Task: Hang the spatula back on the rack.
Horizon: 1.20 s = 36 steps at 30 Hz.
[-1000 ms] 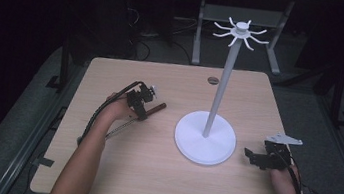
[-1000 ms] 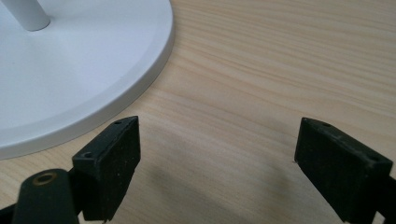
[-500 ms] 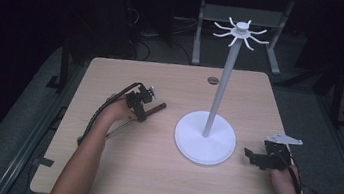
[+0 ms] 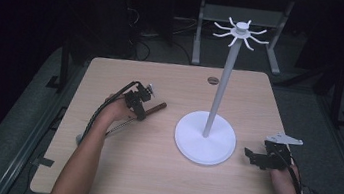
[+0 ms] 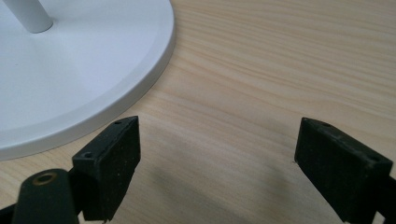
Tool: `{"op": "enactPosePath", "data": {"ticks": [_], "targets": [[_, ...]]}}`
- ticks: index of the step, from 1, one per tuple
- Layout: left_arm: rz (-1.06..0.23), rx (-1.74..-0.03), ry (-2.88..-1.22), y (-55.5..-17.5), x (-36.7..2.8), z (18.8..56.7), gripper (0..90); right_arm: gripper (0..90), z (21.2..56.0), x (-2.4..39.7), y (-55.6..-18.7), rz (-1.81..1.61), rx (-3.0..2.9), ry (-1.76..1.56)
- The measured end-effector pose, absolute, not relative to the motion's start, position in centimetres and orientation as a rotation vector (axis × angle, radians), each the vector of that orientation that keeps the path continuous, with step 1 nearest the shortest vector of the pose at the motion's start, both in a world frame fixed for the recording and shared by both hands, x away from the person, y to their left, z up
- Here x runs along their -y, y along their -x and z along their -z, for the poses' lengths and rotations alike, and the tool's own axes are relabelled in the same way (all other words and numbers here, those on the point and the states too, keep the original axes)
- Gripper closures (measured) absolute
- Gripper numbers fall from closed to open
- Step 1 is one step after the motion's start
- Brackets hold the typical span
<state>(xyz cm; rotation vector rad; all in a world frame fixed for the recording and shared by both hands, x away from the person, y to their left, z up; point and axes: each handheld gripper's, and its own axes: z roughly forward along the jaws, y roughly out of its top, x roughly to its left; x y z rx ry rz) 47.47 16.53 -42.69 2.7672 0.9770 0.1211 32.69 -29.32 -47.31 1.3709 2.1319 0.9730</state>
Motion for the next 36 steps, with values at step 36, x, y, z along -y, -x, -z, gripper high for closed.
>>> {"op": "enactPosePath", "data": {"ticks": [36], "targets": [[-0.192, -0.794, -2.322, -42.5, -19.3, 36.0, 73.3, 14.3, 47.0, 28.8, -32.5, -0.982, -2.142, -1.339]]}}
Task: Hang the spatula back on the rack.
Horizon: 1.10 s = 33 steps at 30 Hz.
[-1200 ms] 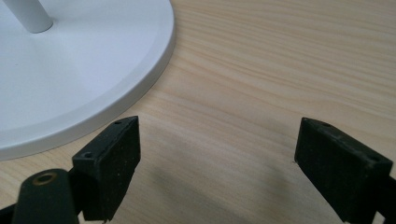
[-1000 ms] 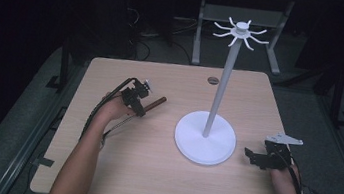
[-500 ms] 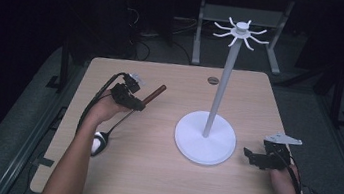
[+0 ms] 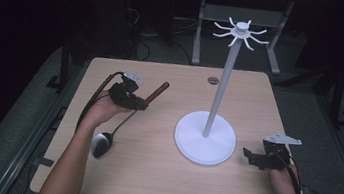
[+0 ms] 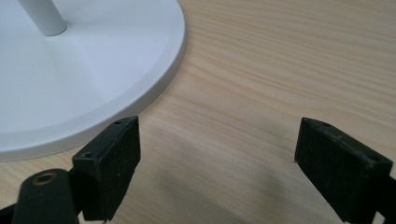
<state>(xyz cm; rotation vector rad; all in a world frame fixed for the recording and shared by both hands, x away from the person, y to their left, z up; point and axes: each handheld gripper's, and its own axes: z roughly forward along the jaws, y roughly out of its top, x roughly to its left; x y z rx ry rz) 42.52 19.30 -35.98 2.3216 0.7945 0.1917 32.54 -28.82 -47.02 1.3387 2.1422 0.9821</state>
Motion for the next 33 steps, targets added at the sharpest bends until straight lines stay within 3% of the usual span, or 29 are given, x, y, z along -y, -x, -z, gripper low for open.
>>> {"op": "enactPosePath", "data": {"ticks": [23, 33], "targets": [[-0.094, -0.589, -2.061, -41.2, -20.7, 33.5, 73.3, 14.3, 47.0, 28.8, -32.6, -0.981, -2.143, -1.336], [-0.133, -0.527, -1.983, -40.4, -20.7, 32.3, 73.4, 14.3, 47.0, 28.8, -32.6, -0.982, -2.142, -1.336]]}}
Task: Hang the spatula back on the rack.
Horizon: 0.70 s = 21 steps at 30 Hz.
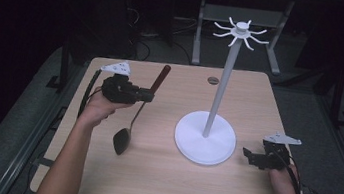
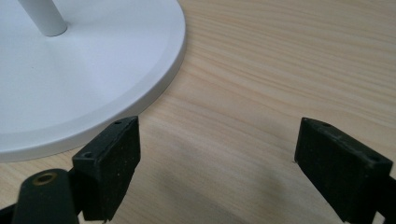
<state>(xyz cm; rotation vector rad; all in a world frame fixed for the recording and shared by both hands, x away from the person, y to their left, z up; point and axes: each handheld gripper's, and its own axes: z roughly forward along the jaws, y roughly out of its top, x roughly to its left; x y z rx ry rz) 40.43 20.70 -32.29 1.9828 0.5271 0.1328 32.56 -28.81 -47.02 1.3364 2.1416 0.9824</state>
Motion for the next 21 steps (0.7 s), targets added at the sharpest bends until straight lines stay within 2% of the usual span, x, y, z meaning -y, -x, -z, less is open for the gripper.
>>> {"op": "enactPosePath", "data": {"ticks": [21], "targets": [[-0.192, -0.406, -1.843, -38.3, -19.3, 28.9, 73.4, 14.3, 46.9, 28.8, -32.5, -0.993, -2.141, -1.341]]}}
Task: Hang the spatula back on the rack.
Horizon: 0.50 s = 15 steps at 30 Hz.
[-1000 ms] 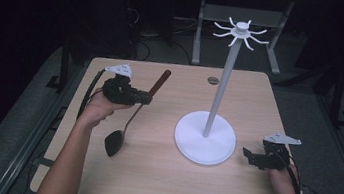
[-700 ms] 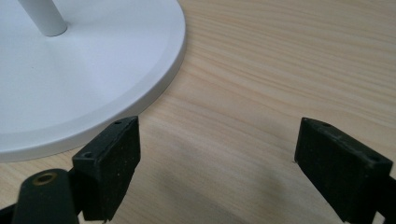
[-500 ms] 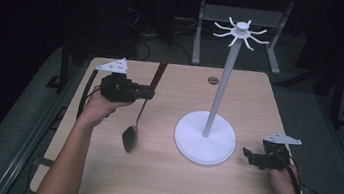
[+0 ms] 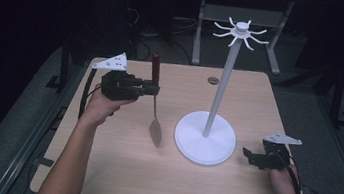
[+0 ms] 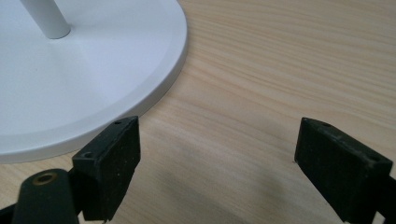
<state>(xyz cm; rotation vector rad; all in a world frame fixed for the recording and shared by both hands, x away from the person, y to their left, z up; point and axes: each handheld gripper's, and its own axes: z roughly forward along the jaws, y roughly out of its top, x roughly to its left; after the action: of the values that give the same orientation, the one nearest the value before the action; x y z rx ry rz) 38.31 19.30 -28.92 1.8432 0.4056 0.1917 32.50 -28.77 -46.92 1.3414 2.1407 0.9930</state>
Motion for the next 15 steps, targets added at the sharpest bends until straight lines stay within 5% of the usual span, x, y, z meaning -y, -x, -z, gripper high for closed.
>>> {"op": "enactPosePath", "data": {"ticks": [15], "targets": [[-0.189, -0.336, -1.803, -38.6, -17.3, 26.3, 73.4, 14.3, 46.9, 28.8, -32.5, -1.001, -2.138, -1.343]]}}
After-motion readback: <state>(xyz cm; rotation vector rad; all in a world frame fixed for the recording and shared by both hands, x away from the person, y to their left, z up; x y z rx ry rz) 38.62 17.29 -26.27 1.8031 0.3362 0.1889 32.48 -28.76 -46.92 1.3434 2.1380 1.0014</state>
